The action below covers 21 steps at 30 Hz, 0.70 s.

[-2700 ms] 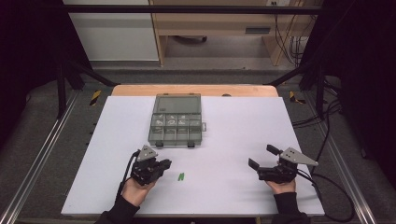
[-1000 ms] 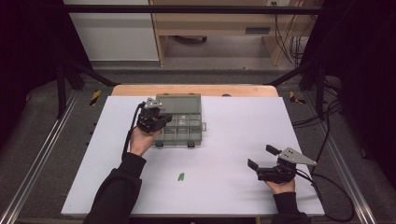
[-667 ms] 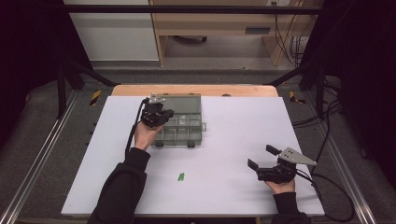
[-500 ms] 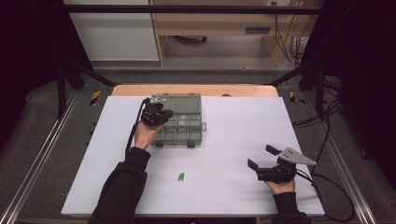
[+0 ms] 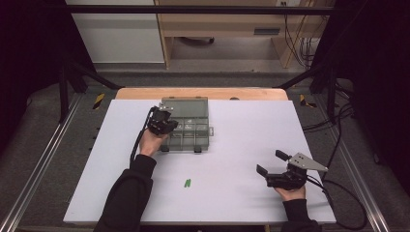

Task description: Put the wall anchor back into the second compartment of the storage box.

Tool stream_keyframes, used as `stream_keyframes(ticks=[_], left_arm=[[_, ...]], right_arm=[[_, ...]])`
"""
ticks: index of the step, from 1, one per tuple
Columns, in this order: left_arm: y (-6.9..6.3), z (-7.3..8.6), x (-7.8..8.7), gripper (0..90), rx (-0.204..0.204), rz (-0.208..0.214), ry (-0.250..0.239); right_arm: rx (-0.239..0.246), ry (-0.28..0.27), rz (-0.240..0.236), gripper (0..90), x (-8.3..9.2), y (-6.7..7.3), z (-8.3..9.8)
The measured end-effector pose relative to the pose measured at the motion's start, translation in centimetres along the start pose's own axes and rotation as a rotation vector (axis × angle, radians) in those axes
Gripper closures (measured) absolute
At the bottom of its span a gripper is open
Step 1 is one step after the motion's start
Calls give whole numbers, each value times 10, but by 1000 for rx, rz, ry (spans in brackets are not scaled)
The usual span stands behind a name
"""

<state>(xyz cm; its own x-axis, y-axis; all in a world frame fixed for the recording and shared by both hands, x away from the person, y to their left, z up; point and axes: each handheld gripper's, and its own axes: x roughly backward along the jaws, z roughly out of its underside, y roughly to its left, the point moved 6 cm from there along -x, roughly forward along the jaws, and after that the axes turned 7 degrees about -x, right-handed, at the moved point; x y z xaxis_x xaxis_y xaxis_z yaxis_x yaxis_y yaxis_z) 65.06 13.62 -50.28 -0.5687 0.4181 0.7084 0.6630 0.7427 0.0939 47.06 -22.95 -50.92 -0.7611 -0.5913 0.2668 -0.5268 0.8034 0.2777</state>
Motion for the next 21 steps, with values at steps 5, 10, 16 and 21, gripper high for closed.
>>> stream_keyframes(ticks=[5, 10, 16, 21], left_arm=[[-2, 2, -5, 843, -17, -6, 22], [-4, 1, -6, 831, -13, -15, 24], [-4, -9, 11, 687, 36, -7, -56], [-4, -15, 28, 531, 50, -1, -104]], right_arm=[[0, 0, 0, 3, 0, 0, 0], [-2, -1, -1, 3, 0, 0, 0], [-3, -7, -2, 3, 1, 0, -1], [-2, -5, 0, 3, 1, 0, -1]])
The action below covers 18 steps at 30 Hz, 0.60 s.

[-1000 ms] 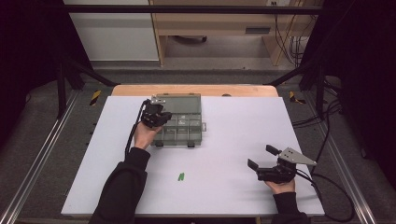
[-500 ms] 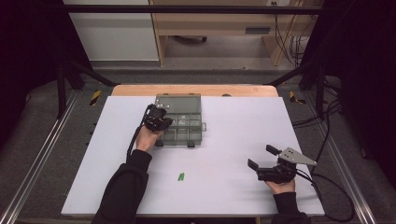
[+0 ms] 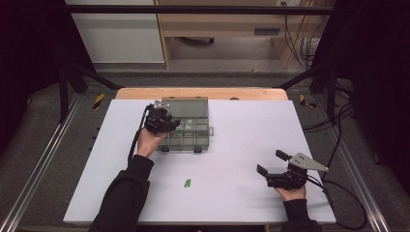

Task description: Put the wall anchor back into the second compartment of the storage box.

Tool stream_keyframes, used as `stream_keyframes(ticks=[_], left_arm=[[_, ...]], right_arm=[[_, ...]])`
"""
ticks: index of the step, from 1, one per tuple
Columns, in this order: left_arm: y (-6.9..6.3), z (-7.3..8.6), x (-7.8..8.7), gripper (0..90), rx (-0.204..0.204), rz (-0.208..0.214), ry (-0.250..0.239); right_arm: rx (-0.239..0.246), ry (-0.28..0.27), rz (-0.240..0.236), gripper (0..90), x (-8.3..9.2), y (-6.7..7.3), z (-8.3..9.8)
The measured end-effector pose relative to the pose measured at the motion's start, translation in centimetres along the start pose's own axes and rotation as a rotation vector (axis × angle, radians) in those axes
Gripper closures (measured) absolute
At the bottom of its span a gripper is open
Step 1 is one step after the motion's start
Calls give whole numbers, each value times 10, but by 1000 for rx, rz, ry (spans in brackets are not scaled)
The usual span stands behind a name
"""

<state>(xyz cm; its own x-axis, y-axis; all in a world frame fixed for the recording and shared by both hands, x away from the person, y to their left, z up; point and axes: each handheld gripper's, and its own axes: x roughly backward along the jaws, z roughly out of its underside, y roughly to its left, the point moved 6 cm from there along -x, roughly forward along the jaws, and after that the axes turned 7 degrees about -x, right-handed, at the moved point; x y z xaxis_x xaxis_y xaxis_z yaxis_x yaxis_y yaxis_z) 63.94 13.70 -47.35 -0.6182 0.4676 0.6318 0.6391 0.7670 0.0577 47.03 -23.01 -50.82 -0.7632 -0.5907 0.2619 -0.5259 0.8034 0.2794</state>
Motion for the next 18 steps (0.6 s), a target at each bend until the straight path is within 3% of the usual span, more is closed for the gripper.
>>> stream_keyframes(ticks=[1, 3, 5, 9, 17, 18], left_arm=[[0, -2, 4, 531, 4, -1, -14], [-3, -5, 17, 409, 12, 8, -62], [-5, -6, 23, 377, 8, -4, -83], [-10, -7, 39, 203, 1, 9, -127], [-21, 4, 65, 62, -22, 20, -182], [-24, 9, 71, 62, -20, 43, -197]], right_arm=[[0, 0, 0, 3, 0, 0, 0], [0, 0, 1, 3, 0, 0, 0], [0, 0, 1, 3, 0, 0, 0], [1, 0, 1, 3, 0, 0, 0], [-2, -1, 3, 3, 1, 0, 0], [-2, 0, 2, 3, 0, 0, 0]])
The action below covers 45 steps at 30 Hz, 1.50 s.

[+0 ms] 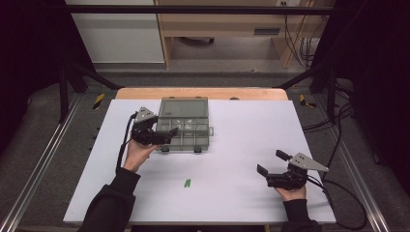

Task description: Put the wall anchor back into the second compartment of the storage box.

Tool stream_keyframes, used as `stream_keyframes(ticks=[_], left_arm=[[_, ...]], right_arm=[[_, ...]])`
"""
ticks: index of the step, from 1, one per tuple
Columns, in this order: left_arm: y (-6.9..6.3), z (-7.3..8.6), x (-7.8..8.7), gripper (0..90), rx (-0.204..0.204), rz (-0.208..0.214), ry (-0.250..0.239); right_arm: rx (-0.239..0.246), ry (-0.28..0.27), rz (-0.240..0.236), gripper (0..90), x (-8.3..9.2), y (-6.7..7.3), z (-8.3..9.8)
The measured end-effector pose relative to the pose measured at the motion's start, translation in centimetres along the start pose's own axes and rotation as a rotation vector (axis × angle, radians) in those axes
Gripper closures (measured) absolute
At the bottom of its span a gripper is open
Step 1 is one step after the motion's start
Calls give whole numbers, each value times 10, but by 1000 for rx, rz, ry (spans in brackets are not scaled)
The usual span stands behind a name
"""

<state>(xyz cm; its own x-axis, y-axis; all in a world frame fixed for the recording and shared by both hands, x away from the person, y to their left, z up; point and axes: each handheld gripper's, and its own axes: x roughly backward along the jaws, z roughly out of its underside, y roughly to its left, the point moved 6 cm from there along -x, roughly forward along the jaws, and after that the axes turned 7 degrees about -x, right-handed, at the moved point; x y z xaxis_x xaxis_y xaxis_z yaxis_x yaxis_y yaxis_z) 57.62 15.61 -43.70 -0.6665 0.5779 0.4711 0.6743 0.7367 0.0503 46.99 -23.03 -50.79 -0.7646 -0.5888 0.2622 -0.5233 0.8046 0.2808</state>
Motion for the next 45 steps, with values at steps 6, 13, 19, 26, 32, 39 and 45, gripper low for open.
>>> stream_keyframes(ticks=[6, 13, 19, 26, 32, 39, 45], left_arm=[[-7, 9, 16, 49, -13, 7, -29], [-24, 22, 33, 36, -24, 37, -56], [-40, 29, 39, 37, -49, 43, -69], [-60, 49, 41, 40, -70, 57, -40], [-71, 71, 37, 41, -71, 64, 14], [-83, 86, 29, 41, -73, 83, 67], [-95, 95, 22, 54, -75, 97, 118]], right_arm=[[5, 1, 1, 3, 0, 0, 0], [2, -1, 1, 3, 0, 0, 0], [4, -2, 1, 3, 0, 0, 0], [4, -2, 2, 3, 1, 0, -1], [4, -3, 2, 3, 1, 0, -1], [4, -2, 2, 3, 1, 0, -1], [5, 0, 1, 3, 1, 0, 0]])
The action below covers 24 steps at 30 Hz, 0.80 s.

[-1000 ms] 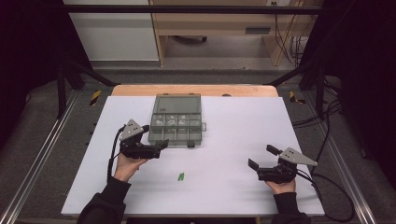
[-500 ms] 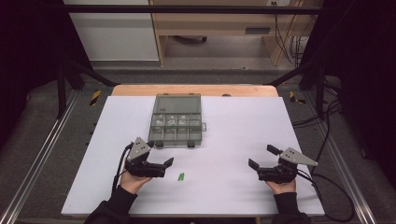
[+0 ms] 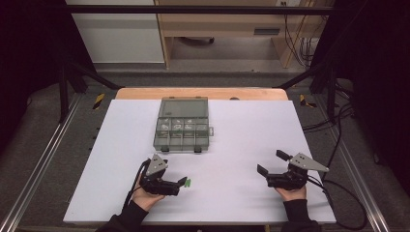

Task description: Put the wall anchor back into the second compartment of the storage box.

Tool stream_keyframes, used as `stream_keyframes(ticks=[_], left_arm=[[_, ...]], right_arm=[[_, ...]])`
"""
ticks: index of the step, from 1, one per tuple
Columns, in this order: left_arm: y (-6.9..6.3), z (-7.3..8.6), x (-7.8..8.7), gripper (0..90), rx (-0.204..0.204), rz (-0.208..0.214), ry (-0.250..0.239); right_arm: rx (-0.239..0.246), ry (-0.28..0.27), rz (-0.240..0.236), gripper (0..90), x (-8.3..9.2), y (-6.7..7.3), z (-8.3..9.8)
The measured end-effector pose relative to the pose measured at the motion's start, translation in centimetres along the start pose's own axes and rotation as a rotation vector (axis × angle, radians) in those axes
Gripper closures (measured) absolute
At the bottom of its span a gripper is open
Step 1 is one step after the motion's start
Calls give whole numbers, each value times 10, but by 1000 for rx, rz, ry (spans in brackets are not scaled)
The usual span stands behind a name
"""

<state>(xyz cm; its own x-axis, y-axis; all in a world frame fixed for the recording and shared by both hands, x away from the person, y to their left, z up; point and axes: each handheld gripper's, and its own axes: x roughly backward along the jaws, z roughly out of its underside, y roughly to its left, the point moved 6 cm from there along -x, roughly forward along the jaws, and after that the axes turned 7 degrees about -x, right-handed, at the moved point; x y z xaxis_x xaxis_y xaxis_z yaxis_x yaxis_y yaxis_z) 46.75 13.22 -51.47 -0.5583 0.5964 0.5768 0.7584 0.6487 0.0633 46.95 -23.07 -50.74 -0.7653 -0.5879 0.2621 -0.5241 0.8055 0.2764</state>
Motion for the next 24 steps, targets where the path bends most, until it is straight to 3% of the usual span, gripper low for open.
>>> stream_keyframes(ticks=[6, 11, 24], left_arm=[[-4, 6, -7, 102, 24, 13, 43], [-9, 8, -11, 209, 34, 25, 71], [-24, 14, -19, 482, 7, 66, 157]], right_arm=[[-2, 2, -1, 3, 0, 0, 0], [-2, 3, -1, 3, 0, 0, 0], [-3, 4, -2, 3, 0, 0, 0]])
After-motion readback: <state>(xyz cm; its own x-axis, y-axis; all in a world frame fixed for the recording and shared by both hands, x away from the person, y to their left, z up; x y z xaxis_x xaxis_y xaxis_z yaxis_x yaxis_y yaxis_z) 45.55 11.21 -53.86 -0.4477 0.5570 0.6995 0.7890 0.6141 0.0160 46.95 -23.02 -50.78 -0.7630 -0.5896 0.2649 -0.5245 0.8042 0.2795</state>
